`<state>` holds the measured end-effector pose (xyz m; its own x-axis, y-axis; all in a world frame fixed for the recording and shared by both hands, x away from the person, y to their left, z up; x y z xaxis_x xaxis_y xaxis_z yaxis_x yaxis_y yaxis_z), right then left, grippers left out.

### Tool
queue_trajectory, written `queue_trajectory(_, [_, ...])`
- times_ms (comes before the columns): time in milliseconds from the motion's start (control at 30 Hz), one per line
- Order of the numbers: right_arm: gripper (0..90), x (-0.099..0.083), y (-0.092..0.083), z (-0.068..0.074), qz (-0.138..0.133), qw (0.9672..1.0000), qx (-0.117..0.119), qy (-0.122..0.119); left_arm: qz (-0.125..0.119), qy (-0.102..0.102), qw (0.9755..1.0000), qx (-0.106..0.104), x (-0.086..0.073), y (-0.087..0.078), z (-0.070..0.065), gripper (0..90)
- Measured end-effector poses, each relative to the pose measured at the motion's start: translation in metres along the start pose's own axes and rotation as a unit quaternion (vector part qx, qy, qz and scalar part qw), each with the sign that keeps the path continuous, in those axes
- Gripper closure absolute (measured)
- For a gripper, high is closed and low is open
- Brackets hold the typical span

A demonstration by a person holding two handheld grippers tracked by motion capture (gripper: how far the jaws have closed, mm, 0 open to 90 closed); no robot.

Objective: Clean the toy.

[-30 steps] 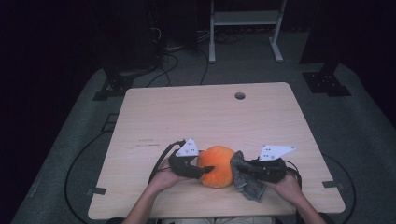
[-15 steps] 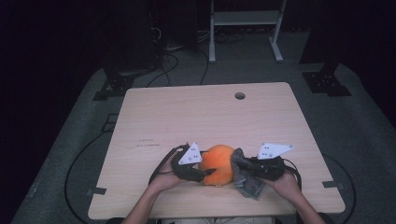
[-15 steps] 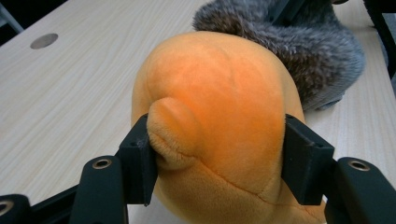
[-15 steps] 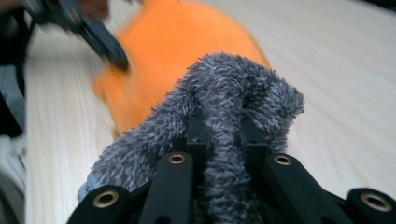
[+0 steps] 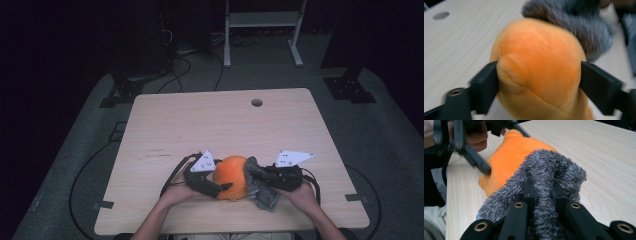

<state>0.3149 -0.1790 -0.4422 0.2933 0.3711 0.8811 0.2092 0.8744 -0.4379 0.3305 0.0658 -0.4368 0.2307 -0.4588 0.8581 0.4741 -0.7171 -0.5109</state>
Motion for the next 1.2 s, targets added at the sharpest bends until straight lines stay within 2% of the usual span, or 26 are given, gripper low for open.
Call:
queue_trajectory(33, [78.4,-0.004,0.0,0.003,0.002,1.0,0.0,-0.002,-0.002,-0.015,0.9999,0.0,0.0,0.0,0.002,18.9])
queue_trajectory(100, [78.4,-0.006,-0.001,0.004,0.005,1.0,-0.001,-0.004,-0.002,0.004,0.9999,0.009,-0.001,0.0,0.0,27.6])
queue_trajectory(167, [78.4,-0.008,-0.003,0.003,0.006,1.0,0.004,0.005,-0.001,0.011,0.9999,0.011,-0.002,0.0,-0.001,32.6])
queue_trajectory(333, [78.5,-0.019,-0.008,-0.003,0.03,0.9993,0.003,0.024,-0.004,0.02,0.9997,0.011,-0.005,-0.001,0.0,36.4])
queue_trajectory(400, [78.5,-0.019,-0.01,-0.004,0.034,0.9992,0.0,0.023,-0.004,0.022,0.9997,0.01,-0.005,-0.001,0.0,37.3])
queue_trajectory(567, [78.5,-0.004,-0.015,-0.001,-0.003,0.9999,0.009,0.004,-0.014,0.06,0.9981,0.002,-0.004,-0.002,-0.01,37.4])
queue_trajectory(600, [78.5,-0.004,-0.015,-0.001,-0.003,0.9999,0.009,0.004,-0.014,0.06,0.9981,0.002,-0.004,-0.002,-0.01,37.3])
queue_trajectory(633, [78.4,0.002,-0.011,0.0,-0.006,0.9999,0.009,-0.007,-0.013,0.079,0.9968,0.004,-0.003,-0.002,-0.013,37.3])
queue_trajectory(700, [78.5,0.003,-0.008,-0.001,-0.001,0.9999,0.008,-0.009,-0.01,0.081,0.9967,0.004,-0.004,-0.002,-0.012,37.3])
queue_trajectory(800, [78.6,-0.002,-0.008,-0.007,0.004,0.9999,0.005,0.009,-0.01,0.076,0.9971,0.002,-0.005,-0.002,-0.01,37.8])
queue_trajectory(900, [78.6,-0.01,-0.01,-0.014,0.022,0.9994,-0.01,0.026,-0.009,0.073,0.9973,0.001,-0.006,-0.003,-0.008,37.8])
queue_trajectory(1000, [78.6,-0.017,-0.016,-0.018,0.041,0.9984,-0.023,0.031,-0.012,0.072,0.9973,0.001,-0.007,-0.004,-0.007,37.8])
queue_trajectory(1067, [78.6,-0.016,-0.021,-0.017,0.035,0.9989,-0.02,0.026,-0.013,0.074,0.9972,0.001,-0.007,-0.004,-0.008,37.7])
queue_trajectory(1167, [78.6,-0.004,-0.026,-0.01,0.006,0.9999,-0.01,0.012,-0.017,0.083,0.9964,-0.003,-0.006,-0.002,-0.01,37.8])
queue_trajectory(1200, [78.6,-0.004,-0.026,-0.01,0.006,0.9999,-0.01,0.012,-0.017,0.083,0.9964,-0.003,-0.006,-0.002,-0.01,37.7])
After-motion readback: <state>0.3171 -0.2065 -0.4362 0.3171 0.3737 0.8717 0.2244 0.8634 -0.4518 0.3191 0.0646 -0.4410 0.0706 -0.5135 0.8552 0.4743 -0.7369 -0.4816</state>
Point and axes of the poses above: each handheld gripper's, and its own axes: y roughly forward along the jaws, x roughly out of its top, z roughly to its left, the point moved 3 cm from there along y, roughly forward along the jaws, and after that the axes turned 12 degrees about x, right-handed, at the moved point
